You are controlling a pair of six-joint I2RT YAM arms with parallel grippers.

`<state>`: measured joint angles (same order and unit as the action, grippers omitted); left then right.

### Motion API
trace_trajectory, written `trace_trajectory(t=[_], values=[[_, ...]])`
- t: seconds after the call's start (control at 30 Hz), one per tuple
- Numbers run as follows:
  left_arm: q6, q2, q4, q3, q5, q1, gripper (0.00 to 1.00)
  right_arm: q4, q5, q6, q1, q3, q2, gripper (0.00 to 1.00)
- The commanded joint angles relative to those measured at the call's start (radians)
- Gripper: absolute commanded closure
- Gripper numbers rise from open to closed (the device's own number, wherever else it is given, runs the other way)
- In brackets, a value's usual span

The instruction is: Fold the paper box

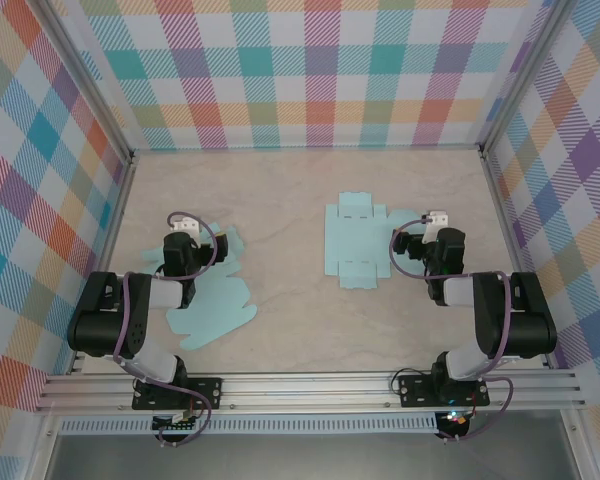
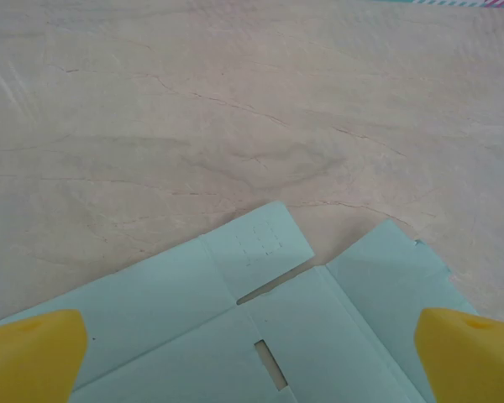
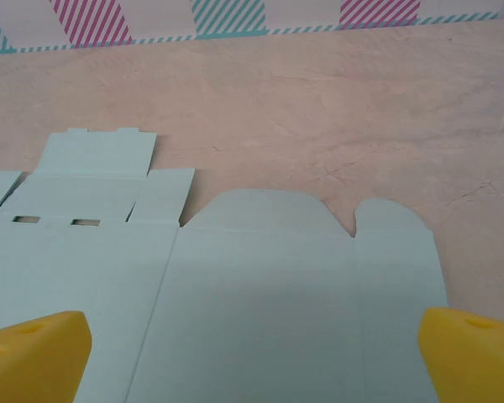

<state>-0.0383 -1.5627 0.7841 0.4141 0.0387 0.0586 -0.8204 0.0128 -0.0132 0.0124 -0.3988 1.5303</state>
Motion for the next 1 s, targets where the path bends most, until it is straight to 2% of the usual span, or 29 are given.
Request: trace_trajectory(t=[0.0, 0.83, 0.97], values=[[-0.004, -0.002, 0.006, 0.017, 0.009, 0.007, 0.00, -0.005, 0.019, 0.012, -0.004, -0.014, 0.004, 0.00], [0.008, 0.004, -0.007, 0.021, 0.011, 0.001, 0.00, -0.006, 0.023, 0.009, -0.006, -0.014, 0.003, 0.00], [0.010, 0.070, -0.057, 0.021, 0.026, 0.001, 0.00, 0.075, 0.012, 0.007, -0.006, -0.040, -0.038, 0.00]])
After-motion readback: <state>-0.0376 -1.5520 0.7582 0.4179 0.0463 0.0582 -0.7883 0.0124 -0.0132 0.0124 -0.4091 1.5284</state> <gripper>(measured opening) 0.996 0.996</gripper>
